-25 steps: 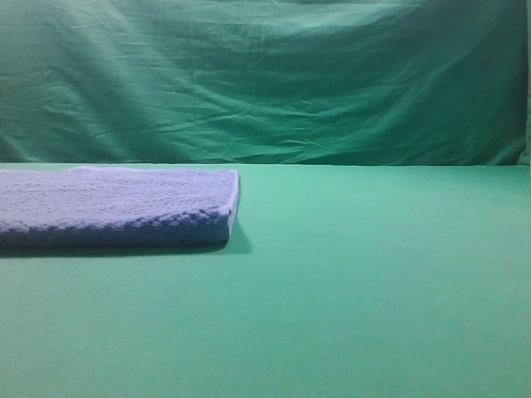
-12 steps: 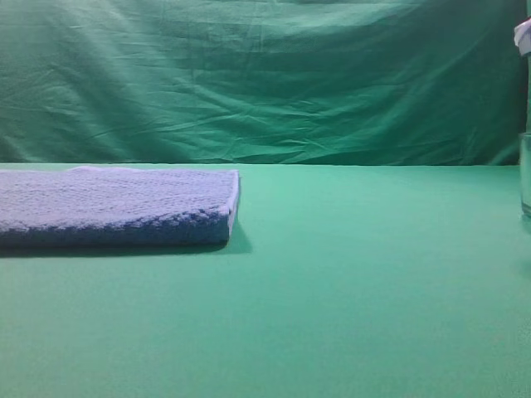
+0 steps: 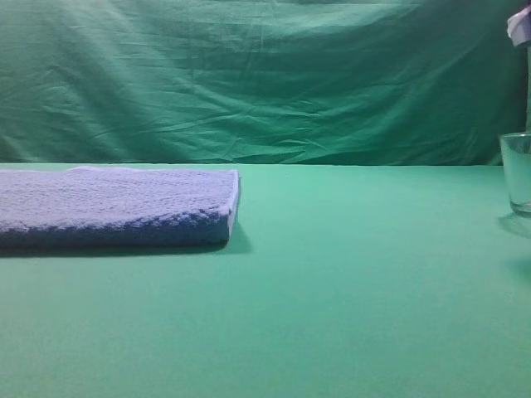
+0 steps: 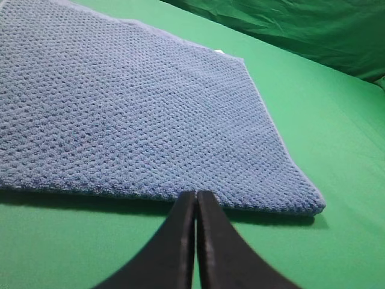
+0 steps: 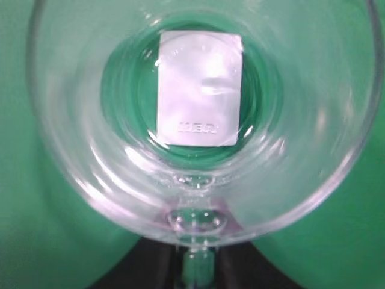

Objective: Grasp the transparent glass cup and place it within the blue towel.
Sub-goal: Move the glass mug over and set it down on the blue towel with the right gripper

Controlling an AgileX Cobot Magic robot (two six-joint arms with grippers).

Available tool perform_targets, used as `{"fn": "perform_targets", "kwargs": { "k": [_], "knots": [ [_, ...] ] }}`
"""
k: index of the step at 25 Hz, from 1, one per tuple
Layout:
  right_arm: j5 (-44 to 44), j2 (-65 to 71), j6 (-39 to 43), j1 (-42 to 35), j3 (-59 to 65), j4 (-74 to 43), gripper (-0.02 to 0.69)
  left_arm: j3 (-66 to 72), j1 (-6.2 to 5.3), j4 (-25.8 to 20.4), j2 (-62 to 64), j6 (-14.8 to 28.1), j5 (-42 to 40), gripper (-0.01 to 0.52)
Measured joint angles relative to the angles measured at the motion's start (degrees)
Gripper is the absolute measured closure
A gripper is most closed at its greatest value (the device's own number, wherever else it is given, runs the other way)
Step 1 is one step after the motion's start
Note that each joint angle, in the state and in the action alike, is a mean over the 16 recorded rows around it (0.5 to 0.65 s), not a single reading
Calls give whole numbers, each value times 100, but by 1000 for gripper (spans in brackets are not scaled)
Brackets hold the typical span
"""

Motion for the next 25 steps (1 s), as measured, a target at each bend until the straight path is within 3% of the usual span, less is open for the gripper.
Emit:
{"fn": "perform_targets", "kwargs": {
  "k": [15,25],
  "knots": [
    [-766,1004,-660,2749,-1505,1015,548,0,0,0,0,0,0,514],
    [-944,2489,-1085,3579,-2701,1103,548,0,0,0,0,0,0,514]
  ]
}}
